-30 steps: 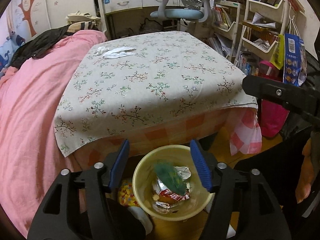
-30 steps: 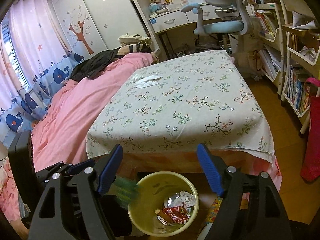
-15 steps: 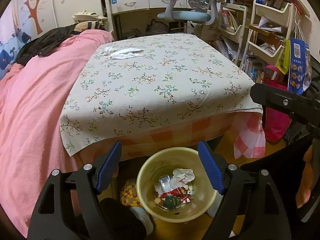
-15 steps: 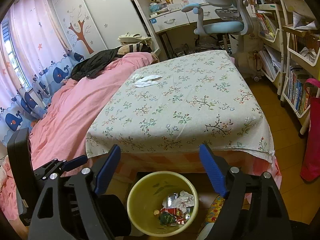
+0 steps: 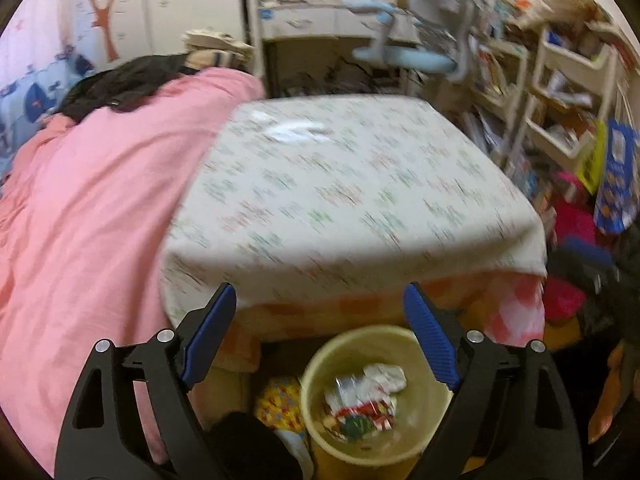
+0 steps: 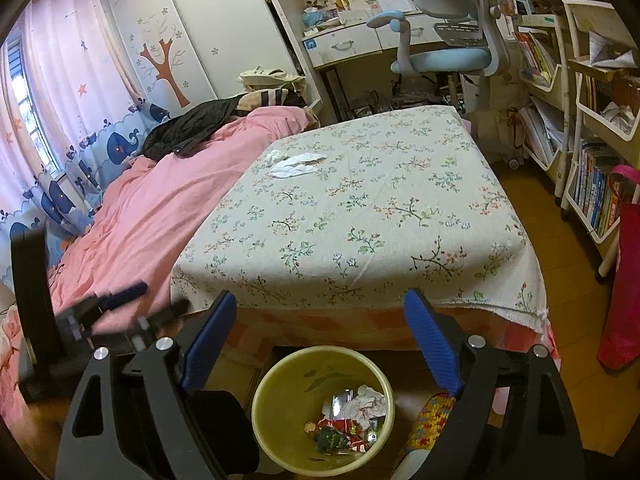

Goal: Collect trash
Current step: 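Move both tools back over the table toward the white tissues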

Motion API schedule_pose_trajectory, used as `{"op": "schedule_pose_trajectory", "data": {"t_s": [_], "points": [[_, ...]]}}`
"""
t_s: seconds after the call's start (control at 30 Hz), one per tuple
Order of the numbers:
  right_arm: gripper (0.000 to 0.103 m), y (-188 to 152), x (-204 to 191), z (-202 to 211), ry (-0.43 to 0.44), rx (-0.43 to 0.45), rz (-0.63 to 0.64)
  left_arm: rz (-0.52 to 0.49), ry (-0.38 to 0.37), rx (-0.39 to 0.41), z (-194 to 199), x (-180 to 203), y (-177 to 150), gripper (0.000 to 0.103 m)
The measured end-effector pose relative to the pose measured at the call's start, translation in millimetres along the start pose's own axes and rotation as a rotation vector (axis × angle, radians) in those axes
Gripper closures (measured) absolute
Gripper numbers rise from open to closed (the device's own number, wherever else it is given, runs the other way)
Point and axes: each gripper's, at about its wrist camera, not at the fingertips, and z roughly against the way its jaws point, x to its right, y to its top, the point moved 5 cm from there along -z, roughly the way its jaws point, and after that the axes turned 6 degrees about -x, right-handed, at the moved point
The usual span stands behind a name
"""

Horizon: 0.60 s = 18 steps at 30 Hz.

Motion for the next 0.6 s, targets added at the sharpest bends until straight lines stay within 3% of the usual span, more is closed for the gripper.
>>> {"op": "schedule_pose_trajectory", "data": {"t_s": [0.17,0.43,0.6], "points": [[0.019,14.1,-7.6,-0.6,0.007,0.016,0.033,0.109,0.045,0.053,7.9,-49.5,29.7,0.018],[0.016,41.5,-31.7,-15.2,0.026,0.024,0.131,0.257,0.110,0.056,-12.1,-104.0,53.2,0.018],[0.015,61.8,-38.9,-29.2,0.027,0.027,0.186,0.223,0.143,0.068,-27.5,-104.7,70.1,0.018]]}}
